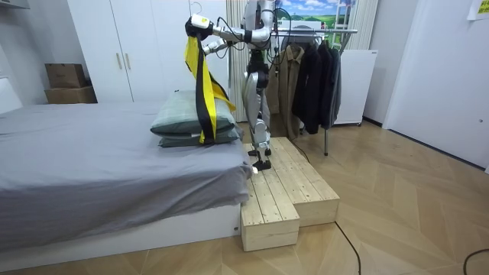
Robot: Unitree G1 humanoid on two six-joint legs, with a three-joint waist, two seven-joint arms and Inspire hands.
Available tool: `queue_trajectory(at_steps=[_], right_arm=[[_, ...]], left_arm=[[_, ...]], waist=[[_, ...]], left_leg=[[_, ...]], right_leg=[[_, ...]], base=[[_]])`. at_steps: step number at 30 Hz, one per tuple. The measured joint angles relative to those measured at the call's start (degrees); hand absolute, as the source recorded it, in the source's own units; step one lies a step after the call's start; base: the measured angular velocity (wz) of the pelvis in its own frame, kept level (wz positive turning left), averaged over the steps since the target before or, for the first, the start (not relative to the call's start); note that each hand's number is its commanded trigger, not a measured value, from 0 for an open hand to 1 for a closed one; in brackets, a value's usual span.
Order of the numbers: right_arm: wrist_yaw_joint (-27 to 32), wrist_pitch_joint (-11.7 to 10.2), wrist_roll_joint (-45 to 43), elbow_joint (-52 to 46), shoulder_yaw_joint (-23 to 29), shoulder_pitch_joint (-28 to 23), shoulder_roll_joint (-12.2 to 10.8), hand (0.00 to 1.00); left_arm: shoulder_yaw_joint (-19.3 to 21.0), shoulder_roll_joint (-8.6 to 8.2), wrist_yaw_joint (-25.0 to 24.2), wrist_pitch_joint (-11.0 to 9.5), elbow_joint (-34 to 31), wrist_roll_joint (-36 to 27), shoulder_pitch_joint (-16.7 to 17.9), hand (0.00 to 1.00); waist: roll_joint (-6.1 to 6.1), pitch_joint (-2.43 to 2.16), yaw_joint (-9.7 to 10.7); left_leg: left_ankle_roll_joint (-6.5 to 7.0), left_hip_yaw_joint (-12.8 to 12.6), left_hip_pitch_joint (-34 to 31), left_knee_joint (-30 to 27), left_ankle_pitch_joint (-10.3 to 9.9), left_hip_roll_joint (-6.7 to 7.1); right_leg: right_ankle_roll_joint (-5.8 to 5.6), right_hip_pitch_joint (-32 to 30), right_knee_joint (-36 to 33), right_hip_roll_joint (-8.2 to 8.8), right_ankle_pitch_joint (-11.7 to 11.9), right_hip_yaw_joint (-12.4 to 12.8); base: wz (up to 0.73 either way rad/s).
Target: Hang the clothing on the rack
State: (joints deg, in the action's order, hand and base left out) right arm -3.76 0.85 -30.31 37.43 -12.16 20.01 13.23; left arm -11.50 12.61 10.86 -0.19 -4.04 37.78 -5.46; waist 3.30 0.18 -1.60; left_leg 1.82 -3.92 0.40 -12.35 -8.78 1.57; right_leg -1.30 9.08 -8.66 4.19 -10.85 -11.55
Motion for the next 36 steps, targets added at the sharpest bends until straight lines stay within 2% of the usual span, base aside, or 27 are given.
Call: queue_trajectory(at_steps=[4,12,15,18,20,21,22,26,33,36], right_arm=[[-0.25,0.12,0.01,-4.25,-0.01,-1.24,0.00,0.55],[-1.51,0.33,0.81,-7.21,0.00,-1.42,0.03,0.65],[-1.88,0.46,1.45,-7.22,-0.01,-1.41,0.01,0.64],[-2.31,0.48,2.41,-7.25,-0.02,-1.42,-0.21,0.57],[-2.50,0.50,3.71,-7.25,-0.02,-1.41,-0.70,0.40],[-2.58,0.50,4.34,-7.25,-0.02,-1.42,-0.82,0.09],[-2.66,0.50,5.63,-7.25,-0.02,-1.42,-0.98,0.00],[-2.56,0.49,10.32,-7.25,-0.02,-1.71,-1.20,0.00],[-2.44,0.49,10.77,-7.19,-0.02,-2.29,-1.11,0.00],[-2.42,0.48,10.76,-6.79,-0.02,-2.29,-1.07,0.00]], left_arm=[[0.13,-0.02,-0.01,0.00,0.01,0.00,0.00,1.00],[0.13,-0.16,-0.01,0.04,0.01,0.17,0.21,1.00],[0.14,-0.43,-0.01,0.27,0.00,0.50,0.21,1.00],[0.13,-0.43,-0.01,0.32,0.00,0.64,0.21,1.00],[0.13,-0.46,-0.01,0.55,0.00,0.63,0.21,1.00],[0.13,-0.49,-0.01,0.57,0.00,0.65,0.21,1.00],[0.13,-0.54,-0.01,0.57,0.01,0.65,0.21,1.00],[0.18,-0.47,0.00,0.58,0.01,0.62,0.21,1.00],[0.17,-0.48,0.00,0.58,0.01,0.08,0.21,1.00],[0.17,-0.48,-0.01,0.57,0.02,-0.02,0.21,1.00]], waist=[[0.01,0.00,-0.22],[0.03,0.02,-0.21],[0.03,0.02,-0.44],[0.03,0.01,-0.49],[0.03,0.02,-0.44],[0.03,0.02,-0.45],[0.03,0.02,-0.48],[0.00,0.04,-0.53],[-0.18,0.15,-0.44],[-0.47,0.35,-0.29]], left_leg=[[0.00,-0.63,0.11,0.21,0.00,0.01],[0.00,-0.64,0.79,0.72,0.00,0.01],[0.00,-0.69,0.80,0.76,0.00,-0.04],[0.00,-0.74,0.81,0.75,0.00,-0.08],[0.00,-0.71,0.80,0.76,0.00,-0.10],[0.00,-0.71,0.79,0.76,0.00,-0.11],[0.00,-0.70,0.79,0.77,0.00,-0.10],[0.00,-0.65,0.80,0.72,0.00,-0.02],[0.00,-0.65,0.80,0.72,0.00,0.00],[0.00,-0.60,0.83,0.58,0.00,0.03]], right_leg=[[0.00,0.11,-0.03,0.06,0.00,0.35],[-0.02,0.51,0.01,0.09,-0.01,0.56],[-0.02,0.46,-0.01,0.06,-0.01,0.61],[-0.02,0.10,-0.02,0.05,-0.01,0.65],[-0.02,0.07,-0.06,0.04,-0.01,0.63],[-0.02,0.07,-0.06,0.04,-0.01,0.62],[-0.02,0.07,-0.06,0.05,-0.01,0.62],[-0.02,0.12,0.02,0.09,-0.01,0.56],[-0.02,0.49,0.04,0.10,-0.01,0.37],[-0.02,0.69,0.05,0.10,-0.01,0.35]], base=[[-0.04],[-0.01],[0.00],[0.00],[0.00],[0.00],[0.00],[0.00],[0.00],[0.00]])
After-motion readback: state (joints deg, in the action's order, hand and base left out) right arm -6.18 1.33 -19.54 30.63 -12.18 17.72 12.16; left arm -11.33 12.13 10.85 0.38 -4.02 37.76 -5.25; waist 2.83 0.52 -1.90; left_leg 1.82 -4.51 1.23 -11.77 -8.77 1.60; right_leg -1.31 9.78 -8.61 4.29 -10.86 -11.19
